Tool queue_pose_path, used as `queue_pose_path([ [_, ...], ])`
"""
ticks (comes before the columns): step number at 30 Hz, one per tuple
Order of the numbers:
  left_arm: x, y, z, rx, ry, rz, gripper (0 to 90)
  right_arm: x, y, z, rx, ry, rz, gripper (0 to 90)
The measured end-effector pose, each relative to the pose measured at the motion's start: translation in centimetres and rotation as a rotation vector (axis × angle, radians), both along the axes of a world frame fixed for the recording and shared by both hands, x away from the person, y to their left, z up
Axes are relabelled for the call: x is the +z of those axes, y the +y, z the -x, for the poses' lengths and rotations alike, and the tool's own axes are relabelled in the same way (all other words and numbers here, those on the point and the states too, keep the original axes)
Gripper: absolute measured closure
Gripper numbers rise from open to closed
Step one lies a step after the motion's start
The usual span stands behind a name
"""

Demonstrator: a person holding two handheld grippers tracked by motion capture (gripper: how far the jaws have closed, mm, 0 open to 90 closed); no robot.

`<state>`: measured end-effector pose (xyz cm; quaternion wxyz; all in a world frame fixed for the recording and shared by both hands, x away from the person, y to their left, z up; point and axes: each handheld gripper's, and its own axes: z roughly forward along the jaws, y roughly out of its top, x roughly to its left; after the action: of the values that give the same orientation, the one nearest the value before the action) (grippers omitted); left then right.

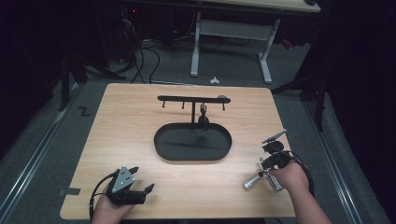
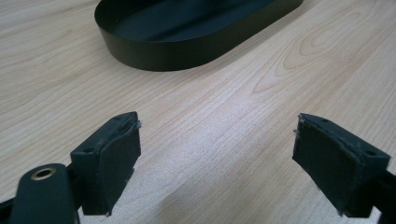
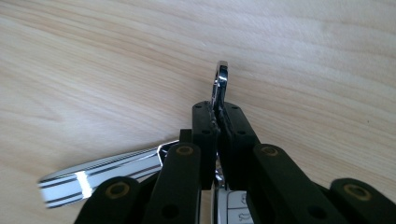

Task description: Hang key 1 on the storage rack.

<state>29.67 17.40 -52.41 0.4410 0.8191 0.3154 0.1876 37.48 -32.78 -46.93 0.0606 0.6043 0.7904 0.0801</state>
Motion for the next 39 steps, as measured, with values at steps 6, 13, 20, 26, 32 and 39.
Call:
queue_pose_path([
  [6, 0.0, 0.0, 0.0, 0.000, -0.002, 0.000, 15.5, 2.3, 1.2, 0.1, 0.050, -0.012, -0.013, 86.0],
  [13, 0.1, 0.0, 0.0, 0.001, -0.002, 0.002, 15.5, 4.5, 2.2, 0.2, 0.085, -0.026, -0.026, 86.1],
  [20, 0.1, 0.0, 0.1, -0.001, -0.006, 0.006, 15.5, 6.8, 2.9, 0.3, 0.121, -0.044, -0.027, 86.4],
  [26, 0.1, 0.0, 0.1, -0.001, -0.006, 0.009, 15.5, 8.1, 3.5, 0.2, 0.137, -0.066, -0.025, 87.1],
  [32, 0.1, 0.0, 0.1, 0.000, -0.006, 0.009, 15.4, 8.8, 4.2, -0.1, 0.151, -0.078, -0.020, 87.2],
  [39, 0.1, 0.1, 0.1, 0.001, -0.006, 0.009, 15.5, 10.1, 4.9, -0.5, 0.164, -0.104, -0.028, 87.1],
])
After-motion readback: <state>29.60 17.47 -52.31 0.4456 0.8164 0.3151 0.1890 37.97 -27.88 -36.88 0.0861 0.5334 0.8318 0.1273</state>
